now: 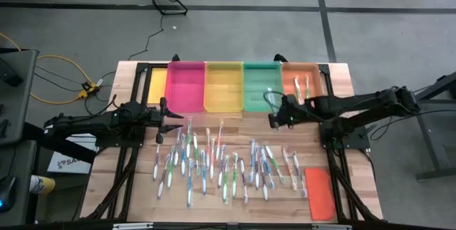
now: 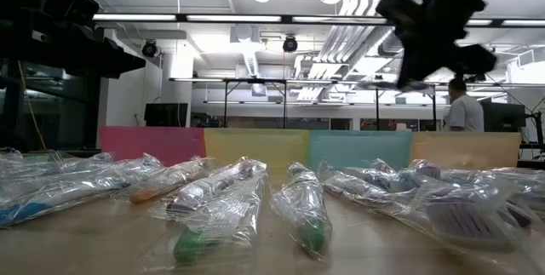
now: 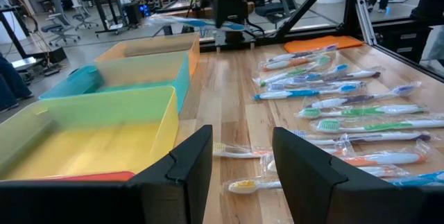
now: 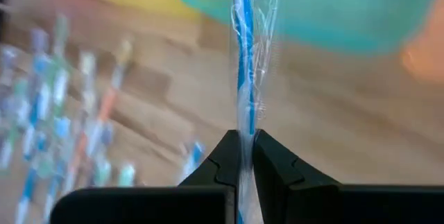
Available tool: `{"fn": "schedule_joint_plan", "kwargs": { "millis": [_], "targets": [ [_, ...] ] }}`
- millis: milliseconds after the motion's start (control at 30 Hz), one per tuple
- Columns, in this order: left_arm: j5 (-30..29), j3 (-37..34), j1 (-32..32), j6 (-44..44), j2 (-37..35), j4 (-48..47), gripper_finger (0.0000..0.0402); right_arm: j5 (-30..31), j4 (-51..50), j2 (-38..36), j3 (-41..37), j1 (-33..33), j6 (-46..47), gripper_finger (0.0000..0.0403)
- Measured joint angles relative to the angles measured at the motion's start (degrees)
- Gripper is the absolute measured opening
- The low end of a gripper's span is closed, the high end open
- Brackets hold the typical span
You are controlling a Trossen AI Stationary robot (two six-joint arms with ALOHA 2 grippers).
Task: Pick & Place Toothbrushes
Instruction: Put the blue toothbrush into the green bin
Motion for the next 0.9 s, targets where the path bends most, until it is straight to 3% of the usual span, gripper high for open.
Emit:
{"fn": "schedule_joint_plan", "kwargs": {
  "millis": [433, 633, 900],
  "targets": [
    [0.0, 0.0, 0.0, 0.0, 0.0, 0.0, 0.0147, -7.9, 11.6, 2.5, 0.0, -25.6, -19.4, 0.0015],
    [0.0, 0.0, 0.0, 0.0, 0.0, 0.0, 0.0147, -12.7, 17.4, 8.8, 0.0, -29.6, -21.4, 0.0015],
    [0.0, 0.0, 0.0, 0.0, 0.0, 0.0, 0.0147, -12.7, 17.2, 17.0, 3.9, -32.2, -22.9, 0.0015]
  ]
}}
